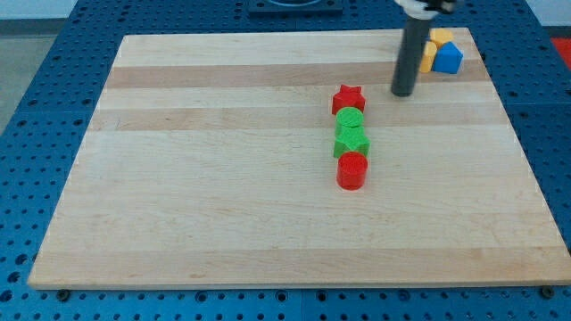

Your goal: Move the hexagon into the blue cube and yellow heart

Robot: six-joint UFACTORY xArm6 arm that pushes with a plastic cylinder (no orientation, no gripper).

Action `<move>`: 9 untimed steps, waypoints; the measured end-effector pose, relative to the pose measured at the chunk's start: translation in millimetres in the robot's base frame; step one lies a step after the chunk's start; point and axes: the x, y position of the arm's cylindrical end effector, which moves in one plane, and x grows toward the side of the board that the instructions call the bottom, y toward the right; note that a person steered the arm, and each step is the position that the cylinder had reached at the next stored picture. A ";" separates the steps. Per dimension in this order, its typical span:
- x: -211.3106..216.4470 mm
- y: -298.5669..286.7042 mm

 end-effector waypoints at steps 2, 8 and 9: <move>-5.0 106.2; -119.3 119.3; -119.3 96.6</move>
